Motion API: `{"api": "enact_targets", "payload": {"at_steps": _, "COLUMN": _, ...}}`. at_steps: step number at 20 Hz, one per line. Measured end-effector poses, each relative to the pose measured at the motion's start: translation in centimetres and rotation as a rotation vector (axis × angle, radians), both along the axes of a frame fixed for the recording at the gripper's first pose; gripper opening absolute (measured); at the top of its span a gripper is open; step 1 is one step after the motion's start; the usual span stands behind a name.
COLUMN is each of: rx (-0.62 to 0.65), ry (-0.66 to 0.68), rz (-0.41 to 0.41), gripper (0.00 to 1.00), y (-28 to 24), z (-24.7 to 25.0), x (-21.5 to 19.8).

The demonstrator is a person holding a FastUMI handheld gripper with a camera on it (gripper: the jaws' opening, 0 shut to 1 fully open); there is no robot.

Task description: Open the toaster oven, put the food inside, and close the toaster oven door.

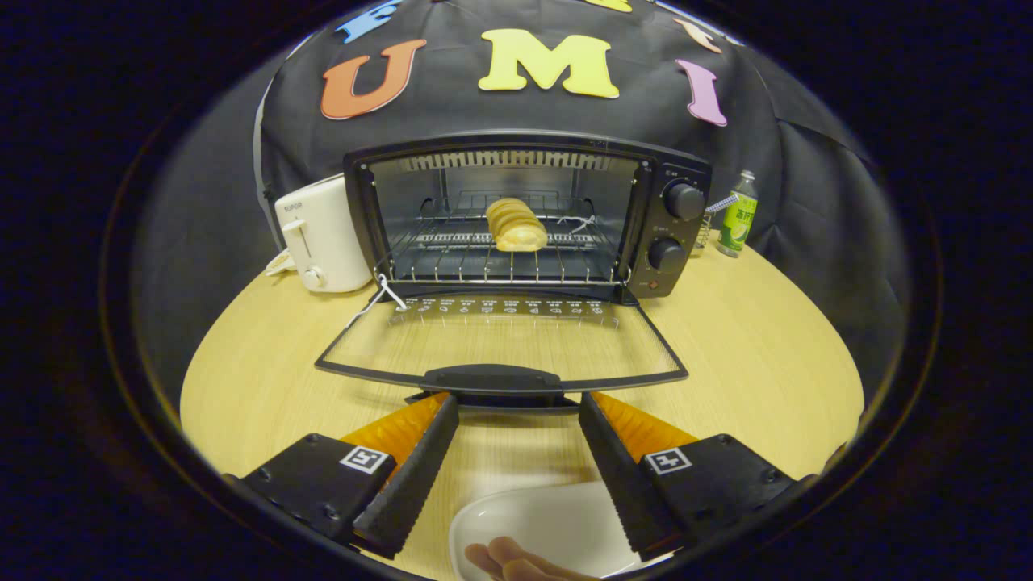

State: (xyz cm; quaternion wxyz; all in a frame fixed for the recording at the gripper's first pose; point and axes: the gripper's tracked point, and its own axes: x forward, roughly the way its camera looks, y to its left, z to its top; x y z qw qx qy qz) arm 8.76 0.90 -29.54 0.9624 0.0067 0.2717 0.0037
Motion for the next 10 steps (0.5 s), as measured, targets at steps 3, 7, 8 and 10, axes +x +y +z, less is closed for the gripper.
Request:
{"api": "enact_targets", "payload": {"at_steps": 3, "rx": -0.012, "ry": -0.075, "rz": -0.002, "gripper": 1.00, "y": 0.0, "z": 2.2, "x": -0.1}}
{"api": "enact_targets", "payload": {"at_steps": 7, "rx": -0.010, "ry": -0.160, "rz": -0.005, "gripper": 1.00, "y": 0.1, "z": 4.8, "x": 1.1}}
{"api": "enact_targets", "payload": {"at_steps": 8, "rx": -0.010, "ry": -0.168, "rz": -0.007, "gripper": 1.00, "y": 0.2, "z": 5.0, "x": 1.1}}
{"api": "enact_targets", "payload": {"at_steps": 10, "rx": -0.008, "ry": -0.181, "rz": -0.011, "gripper": 1.00, "y": 0.2, "z": 5.7, "x": 1.2}}
